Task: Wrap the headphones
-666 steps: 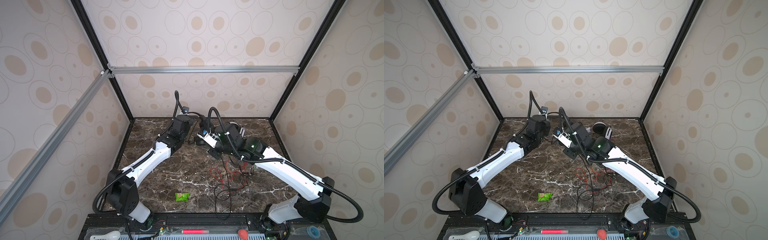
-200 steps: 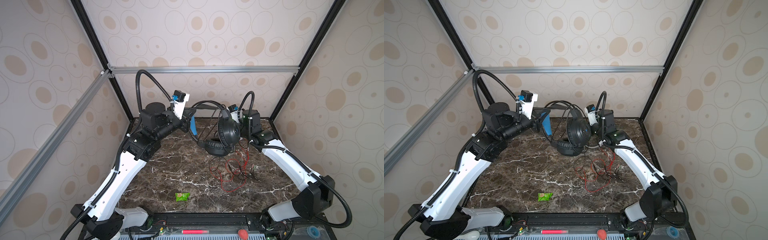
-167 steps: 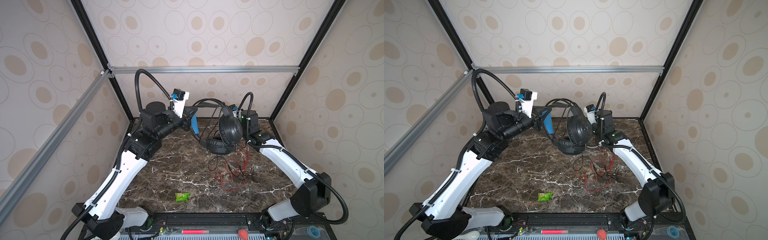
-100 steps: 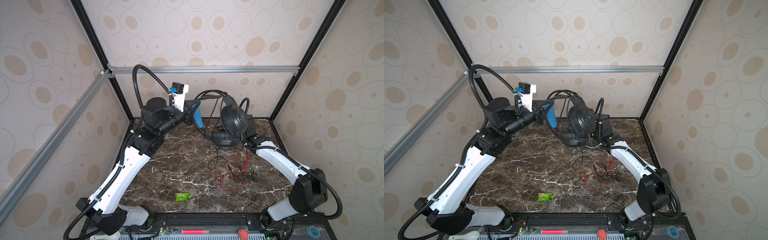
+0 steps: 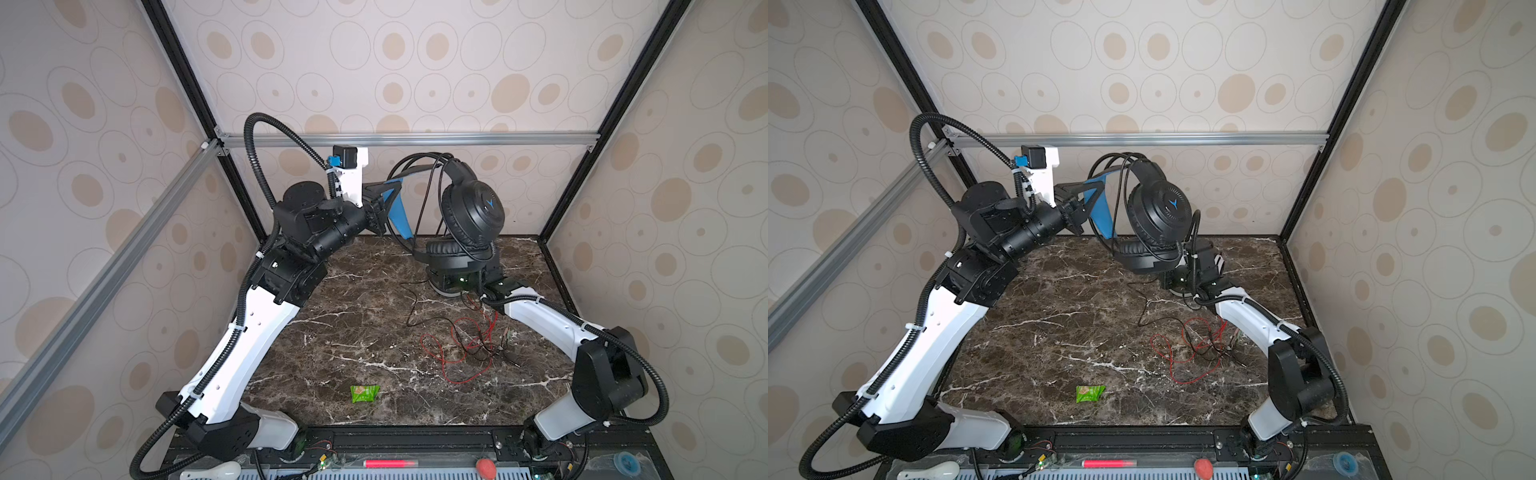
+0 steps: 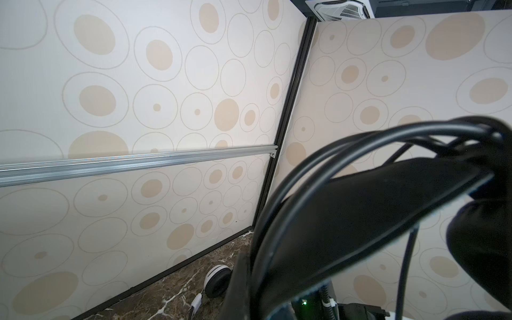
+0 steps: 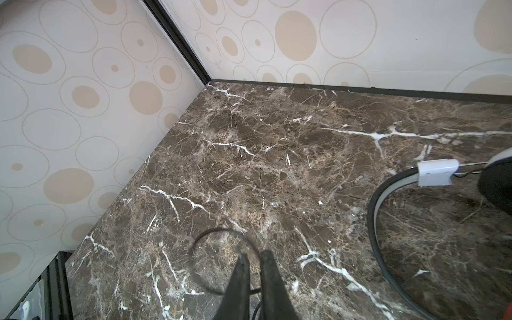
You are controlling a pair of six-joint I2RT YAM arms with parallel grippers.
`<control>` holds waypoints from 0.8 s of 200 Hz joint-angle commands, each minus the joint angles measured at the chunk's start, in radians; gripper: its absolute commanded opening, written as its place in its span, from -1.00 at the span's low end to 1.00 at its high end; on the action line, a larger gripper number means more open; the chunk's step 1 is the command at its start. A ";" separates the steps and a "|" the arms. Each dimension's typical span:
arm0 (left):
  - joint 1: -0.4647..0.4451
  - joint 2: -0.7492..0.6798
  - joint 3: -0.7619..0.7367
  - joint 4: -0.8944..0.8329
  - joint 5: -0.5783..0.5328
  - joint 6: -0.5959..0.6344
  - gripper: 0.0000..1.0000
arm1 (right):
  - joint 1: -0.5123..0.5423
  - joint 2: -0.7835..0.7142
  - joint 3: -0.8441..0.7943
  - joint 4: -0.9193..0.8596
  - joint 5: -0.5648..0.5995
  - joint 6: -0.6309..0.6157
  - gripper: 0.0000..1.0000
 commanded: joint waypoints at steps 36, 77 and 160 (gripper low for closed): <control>0.003 -0.021 0.047 0.119 -0.002 -0.123 -1.00 | 0.004 0.037 -0.027 0.089 -0.036 0.059 -0.80; 0.009 -0.030 0.019 0.155 -0.039 -0.166 -1.00 | 0.004 0.034 -0.048 0.098 -0.047 0.076 -0.97; 0.011 -0.020 -0.028 0.213 -0.410 -0.216 -1.00 | 0.087 -0.068 -0.112 -0.072 0.069 -0.038 -1.00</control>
